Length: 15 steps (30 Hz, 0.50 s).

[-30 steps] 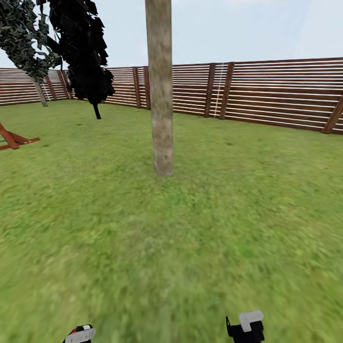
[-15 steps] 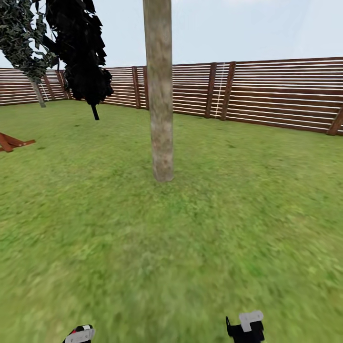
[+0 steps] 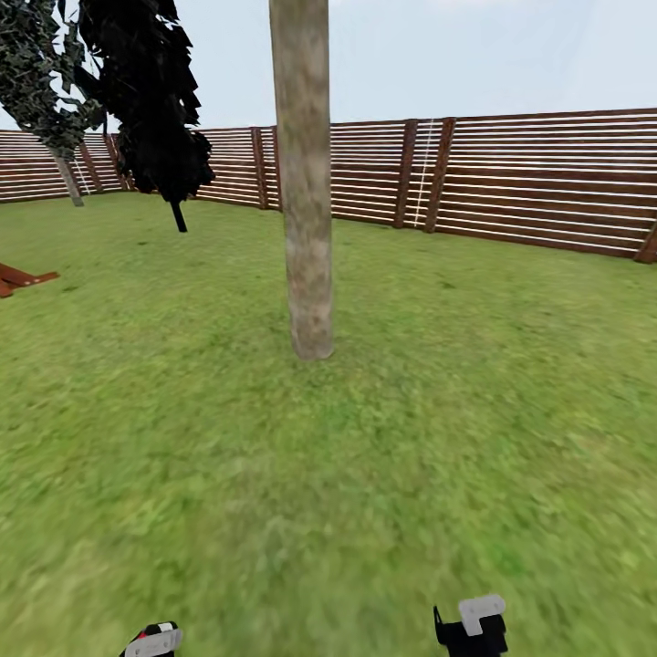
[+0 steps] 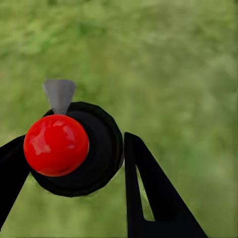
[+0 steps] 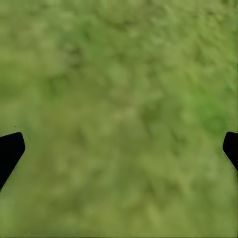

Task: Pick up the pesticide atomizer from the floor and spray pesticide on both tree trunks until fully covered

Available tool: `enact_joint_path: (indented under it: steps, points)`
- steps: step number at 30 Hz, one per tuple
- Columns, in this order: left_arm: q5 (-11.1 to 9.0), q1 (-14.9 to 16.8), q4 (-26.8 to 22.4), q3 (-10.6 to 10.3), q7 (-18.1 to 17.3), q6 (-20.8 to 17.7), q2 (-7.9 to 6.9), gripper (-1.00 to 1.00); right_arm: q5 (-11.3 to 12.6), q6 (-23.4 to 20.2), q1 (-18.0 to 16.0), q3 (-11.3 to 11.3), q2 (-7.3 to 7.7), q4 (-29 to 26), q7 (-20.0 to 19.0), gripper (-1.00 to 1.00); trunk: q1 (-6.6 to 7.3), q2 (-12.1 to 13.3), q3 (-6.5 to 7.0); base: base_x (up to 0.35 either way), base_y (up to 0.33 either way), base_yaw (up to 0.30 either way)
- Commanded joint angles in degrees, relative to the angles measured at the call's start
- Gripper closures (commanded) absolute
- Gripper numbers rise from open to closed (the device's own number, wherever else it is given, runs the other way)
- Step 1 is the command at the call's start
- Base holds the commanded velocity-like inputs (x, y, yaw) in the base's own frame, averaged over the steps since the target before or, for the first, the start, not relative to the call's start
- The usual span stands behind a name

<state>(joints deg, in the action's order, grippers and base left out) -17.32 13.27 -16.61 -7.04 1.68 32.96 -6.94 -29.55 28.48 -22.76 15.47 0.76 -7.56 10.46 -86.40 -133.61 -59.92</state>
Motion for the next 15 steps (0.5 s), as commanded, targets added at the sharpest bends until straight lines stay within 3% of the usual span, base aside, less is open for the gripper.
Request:
enact_joint_path:
  steps: [1, 15]
  points:
    - [0.0, 0.0, 0.0, 0.0, 0.0, 0.0, 0.0, 1.0, 0.0, 0.0, 0.0, 0.0, -0.03, 0.0, 0.0, -1.0, 0.0, 0.0, 0.0, 0.338, 0.0, 0.0]
    - [0.0, 0.0, 0.0, 0.0, 0.0, 0.0, 0.0, 1.0, 0.0, 0.0, 0.0, 0.0, -0.06, 0.0, 0.0, -1.0, 0.0, 0.0, 0.0, 0.338, 0.0, 0.0]
